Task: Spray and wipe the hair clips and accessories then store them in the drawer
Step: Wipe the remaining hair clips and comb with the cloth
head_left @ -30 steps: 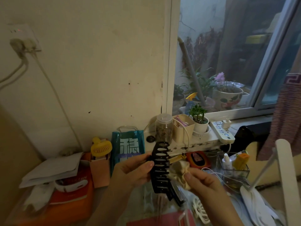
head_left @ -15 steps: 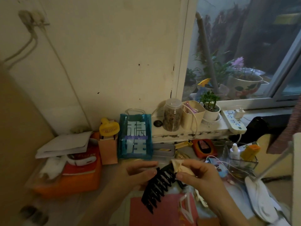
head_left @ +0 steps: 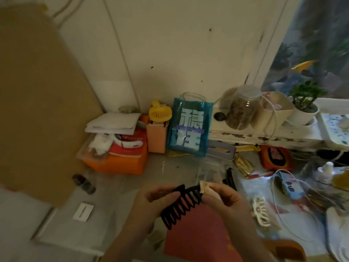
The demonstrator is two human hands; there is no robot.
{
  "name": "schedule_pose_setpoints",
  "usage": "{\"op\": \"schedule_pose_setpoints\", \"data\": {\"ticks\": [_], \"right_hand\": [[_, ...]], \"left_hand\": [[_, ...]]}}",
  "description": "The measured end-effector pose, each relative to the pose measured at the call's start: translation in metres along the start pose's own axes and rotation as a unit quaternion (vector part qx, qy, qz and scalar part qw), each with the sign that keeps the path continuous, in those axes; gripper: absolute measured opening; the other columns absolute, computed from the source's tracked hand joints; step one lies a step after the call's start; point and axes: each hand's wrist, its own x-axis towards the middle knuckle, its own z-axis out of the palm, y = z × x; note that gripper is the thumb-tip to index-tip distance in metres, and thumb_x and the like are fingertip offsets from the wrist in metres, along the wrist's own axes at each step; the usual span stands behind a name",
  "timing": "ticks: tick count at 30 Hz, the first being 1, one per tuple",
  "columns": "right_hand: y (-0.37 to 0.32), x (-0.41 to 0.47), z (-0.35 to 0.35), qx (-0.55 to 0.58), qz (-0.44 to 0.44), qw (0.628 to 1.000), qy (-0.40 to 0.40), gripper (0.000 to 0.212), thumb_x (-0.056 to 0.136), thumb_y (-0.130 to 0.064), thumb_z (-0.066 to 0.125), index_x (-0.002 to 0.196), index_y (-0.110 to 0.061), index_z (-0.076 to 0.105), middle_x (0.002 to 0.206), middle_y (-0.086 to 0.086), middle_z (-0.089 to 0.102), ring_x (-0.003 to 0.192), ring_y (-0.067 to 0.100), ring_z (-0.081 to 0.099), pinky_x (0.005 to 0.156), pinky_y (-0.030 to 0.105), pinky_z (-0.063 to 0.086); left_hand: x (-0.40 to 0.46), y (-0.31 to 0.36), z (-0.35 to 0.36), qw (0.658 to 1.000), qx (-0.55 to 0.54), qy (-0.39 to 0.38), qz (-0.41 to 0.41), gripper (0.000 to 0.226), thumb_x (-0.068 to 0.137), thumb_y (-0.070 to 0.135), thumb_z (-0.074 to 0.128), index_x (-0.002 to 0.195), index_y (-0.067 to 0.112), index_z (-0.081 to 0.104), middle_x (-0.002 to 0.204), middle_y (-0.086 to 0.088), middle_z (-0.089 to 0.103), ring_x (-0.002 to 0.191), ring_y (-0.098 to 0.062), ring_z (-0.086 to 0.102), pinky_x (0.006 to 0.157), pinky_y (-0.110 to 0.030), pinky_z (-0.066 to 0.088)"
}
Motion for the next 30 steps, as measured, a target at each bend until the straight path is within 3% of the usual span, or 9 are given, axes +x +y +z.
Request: {"op": "schedule_pose_setpoints", "data": {"ticks": [2, 6, 10, 12, 14, 17, 21, 25, 30], "right_hand": [[0.011, 0.001, 0.011, -0.011, 0.007, 1.0, -0.023, 0.018, 0.071, -0.003, 0.077, 0.085, -0.015, 0.075, 0.083, 0.004, 0.074, 0.08, 0.018, 0.069, 0.07, 0.027, 0.054], [0.03, -0.003, 0.045, -0.005, 0.034, 0.997, -0.063, 0.02, 0.073, 0.004, 0.071, 0.084, -0.012, 0.074, 0.084, 0.006, 0.074, 0.08, 0.019, 0.069, 0.069, 0.026, 0.055], [0.052, -0.007, 0.08, -0.015, 0.045, 0.996, -0.078, 0.016, 0.075, 0.002, 0.07, 0.087, -0.008, 0.073, 0.084, 0.008, 0.072, 0.081, 0.025, 0.068, 0.071, 0.032, 0.055], [0.064, -0.007, 0.1, -0.031, 0.051, 0.996, -0.071, 0.02, 0.076, -0.001, 0.071, 0.093, -0.012, 0.072, 0.085, 0.005, 0.073, 0.082, 0.023, 0.069, 0.069, 0.03, 0.056], [0.075, -0.006, 0.123, -0.032, 0.059, 0.996, -0.063, 0.025, 0.078, -0.002, 0.07, 0.099, -0.016, 0.07, 0.087, 0.002, 0.073, 0.082, 0.018, 0.069, 0.067, 0.026, 0.055], [0.09, -0.003, 0.162, -0.032, 0.079, 0.995, -0.05, 0.025, 0.081, -0.003, 0.067, 0.097, -0.022, 0.069, 0.086, -0.001, 0.073, 0.08, 0.014, 0.069, 0.064, 0.025, 0.056], [0.118, -0.003, 0.22, -0.056, 0.103, 0.993, -0.02, 0.02, 0.083, -0.008, 0.066, 0.098, -0.021, 0.069, 0.087, 0.0, 0.072, 0.081, 0.016, 0.069, 0.069, 0.04, 0.059], [0.144, -0.003, 0.269, -0.05, 0.121, 0.991, 0.025, 0.016, 0.083, -0.006, 0.066, 0.096, -0.015, 0.069, 0.086, 0.003, 0.072, 0.08, 0.016, 0.069, 0.069, 0.027, 0.056], [0.168, 0.001, 0.303, -0.037, 0.149, 0.986, 0.064, 0.011, 0.083, -0.003, 0.066, 0.09, -0.01, 0.069, 0.087, 0.006, 0.07, 0.077, 0.014, 0.069, 0.067, 0.022, 0.055]], "left_hand": [[-0.003, -0.01, -0.013, 0.999, -0.001, 0.034, 0.0, 0.02, 0.072, 0.008, 0.069, 0.089, -0.001, 0.073, 0.08, -0.017, 0.072, 0.067, -0.026, 0.07, 0.057, -0.031, 0.057], [-0.01, -0.031, -0.049, 0.996, 0.025, 0.081, -0.015, 0.026, 0.064, 0.03, 0.073, 0.085, 0.016, 0.077, 0.086, -0.012, 0.074, 0.08, -0.032, 0.071, 0.075, -0.048, 0.057], [-0.011, -0.048, -0.086, 0.995, 0.013, 0.095, -0.029, 0.025, 0.063, 0.025, 0.075, 0.087, 0.016, 0.077, 0.09, -0.009, 0.075, 0.085, -0.029, 0.071, 0.074, -0.039, 0.056], [-0.009, -0.056, -0.107, 0.996, 0.013, 0.076, -0.032, 0.027, 0.068, 0.008, 0.076, 0.094, 0.013, 0.075, 0.092, -0.007, 0.075, 0.086, -0.023, 0.071, 0.068, -0.027, 0.056], [-0.006, -0.063, -0.131, 0.998, 0.019, 0.049, -0.037, 0.042, 0.063, -0.002, 0.078, 0.103, 0.01, 0.07, 0.096, -0.005, 0.074, 0.089, -0.019, 0.071, 0.068, -0.025, 0.056], [0.002, -0.07, -0.174, 0.998, 0.037, 0.012, -0.044, 0.057, 0.056, -0.001, 0.083, 0.11, 0.011, 0.067, 0.108, -0.006, 0.071, 0.095, -0.019, 0.069, 0.076, -0.032, 0.058], [0.021, -0.078, -0.242, 0.993, 0.099, -0.048, -0.034, 0.062, 0.059, -0.001, 0.085, 0.114, 0.02, 0.064, 0.119, -0.002, 0.061, 0.102, -0.015, 0.066, 0.089, -0.034, 0.054], [0.04, -0.094, -0.29, 0.983, 0.161, -0.085, -0.029, 0.066, 0.061, -0.001, 0.084, 0.115, 0.028, 0.059, 0.116, 0.005, 0.06, 0.102, -0.014, 0.064, 0.09, -0.036, 0.054], [0.068, -0.113, -0.326, 0.97, 0.226, -0.09, -0.01, 0.06, 0.064, -0.001, 0.081, 0.111, 0.028, 0.057, 0.111, 0.006, 0.062, 0.101, -0.011, 0.062, 0.083, -0.019, 0.053]]}}
